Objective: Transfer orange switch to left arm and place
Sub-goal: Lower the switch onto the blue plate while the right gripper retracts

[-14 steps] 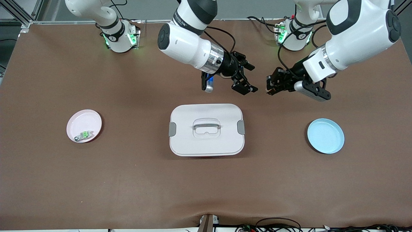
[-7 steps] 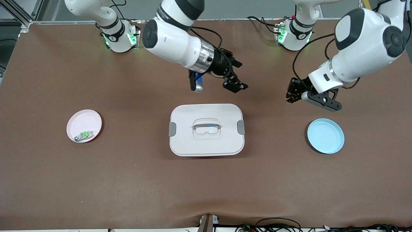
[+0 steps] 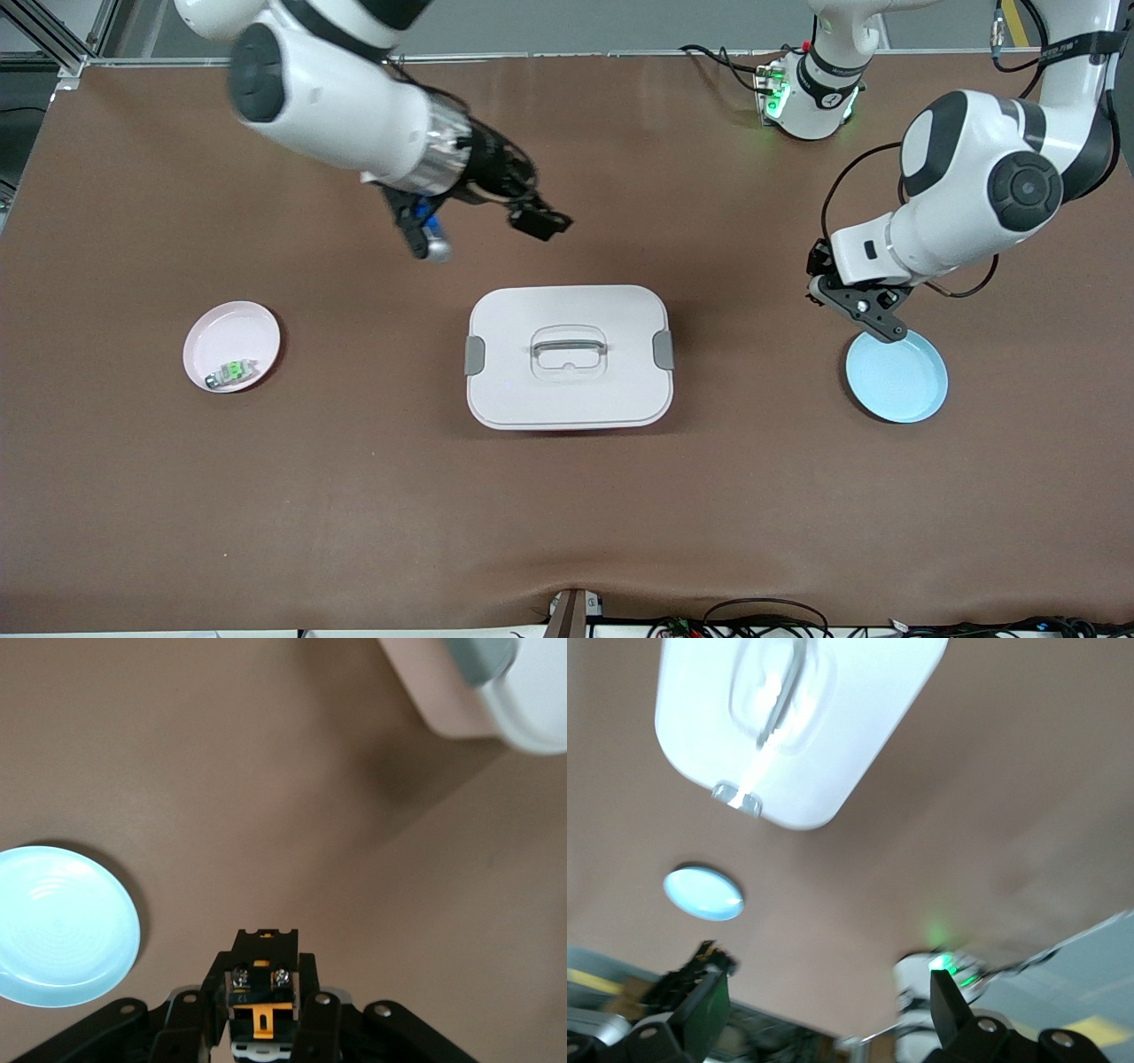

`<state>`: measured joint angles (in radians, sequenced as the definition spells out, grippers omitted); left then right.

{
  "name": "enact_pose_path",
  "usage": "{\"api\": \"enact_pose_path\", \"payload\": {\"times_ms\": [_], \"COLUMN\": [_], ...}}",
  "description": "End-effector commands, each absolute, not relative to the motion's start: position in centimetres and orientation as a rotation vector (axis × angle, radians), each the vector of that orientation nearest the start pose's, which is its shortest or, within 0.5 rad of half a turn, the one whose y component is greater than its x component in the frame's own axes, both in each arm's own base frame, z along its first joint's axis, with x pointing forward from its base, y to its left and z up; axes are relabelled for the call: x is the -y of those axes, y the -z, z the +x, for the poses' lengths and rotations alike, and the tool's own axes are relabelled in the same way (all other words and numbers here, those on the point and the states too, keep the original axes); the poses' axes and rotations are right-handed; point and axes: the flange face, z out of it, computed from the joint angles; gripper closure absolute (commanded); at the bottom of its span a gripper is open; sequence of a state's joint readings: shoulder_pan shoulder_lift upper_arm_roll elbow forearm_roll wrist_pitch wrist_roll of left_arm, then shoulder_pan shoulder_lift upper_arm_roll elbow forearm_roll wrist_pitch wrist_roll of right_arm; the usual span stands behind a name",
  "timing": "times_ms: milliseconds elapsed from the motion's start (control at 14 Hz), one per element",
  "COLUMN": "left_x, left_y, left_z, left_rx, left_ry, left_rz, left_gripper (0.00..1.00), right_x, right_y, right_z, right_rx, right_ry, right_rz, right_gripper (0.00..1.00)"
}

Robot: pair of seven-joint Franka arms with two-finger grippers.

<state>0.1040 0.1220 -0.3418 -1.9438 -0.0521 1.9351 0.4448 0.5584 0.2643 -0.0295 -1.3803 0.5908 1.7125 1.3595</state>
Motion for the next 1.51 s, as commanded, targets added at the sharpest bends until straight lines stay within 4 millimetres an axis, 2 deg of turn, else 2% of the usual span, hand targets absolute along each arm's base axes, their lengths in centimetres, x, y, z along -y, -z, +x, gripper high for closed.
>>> {"api": "enact_pose_path", "payload": {"times_ms": [0,143,287,502,645,788,860,932,1075,1290,1362,1433], "left_x": [12.8,11.8,12.3,11.5,10.9,10.6,9.9,8.0,5.6,1.8,1.0,-0.1], "left_y": [-39.9,-38.9,-38.4,-37.3,-37.3,-37.3,-36.7,-36.5,-35.1,-34.1,-33.6,-33.1], "left_z": [55.8,56.1,56.2,56.7,57.1,58.3,59.1,60.2,61.9,62.8,63.1,63.4], "left_rx": [-1.192,-1.225,-1.330,-1.476,-1.521,-1.614,-1.664,-1.695,-1.815,-1.888,-1.932,-1.990], "left_ry": [-0.273,-0.309,-0.318,-0.341,-0.347,-0.339,-0.342,-0.333,-0.338,-0.283,-0.262,-0.237], "left_rz": [-2.970,-2.957,-2.913,-2.834,-2.728,-2.651,-2.636,-2.624,-2.559,-2.526,-2.500,-2.455], "left_gripper": [1.00,1.00,1.00,1.00,1.00,1.00,1.00,1.00,1.00,1.00,1.00,1.00], "right_x": [-32.9,-29.9,-26.8,-21.9,-18.9,-15.0,-13.0,-11.1,-7.7,-1.3,0.4,1.0], "right_y": [-59.0,-59.2,-59.4,-59.4,-59.7,-60.0,-60.2,-60.3,-60.4,-60.7,-60.8,-61.1], "right_z": [52.1,52.2,52.7,52.4,51.8,51.9,51.9,52.0,51.7,51.2,51.1,50.8], "right_rx": [-0.861,-0.711,-0.596,-0.428,-0.324,-0.227,-0.189,-0.167,-0.156,-0.116,-0.113,-0.123], "right_ry": [-0.447,-0.372,-0.384,-0.354,-0.301,-0.280,-0.271,-0.267,-0.256,-0.264,-0.264,-0.265], "right_rz": [-2.710,-2.857,-2.902,-2.969,-3.037,-3.052,-3.047,-3.043,-3.060,-3.048,-3.042,-3.040], "right_gripper": [0.00,0.00,0.00,0.00,0.00,0.00,0.00,0.00,0.00,0.00,0.00,0.00]}}
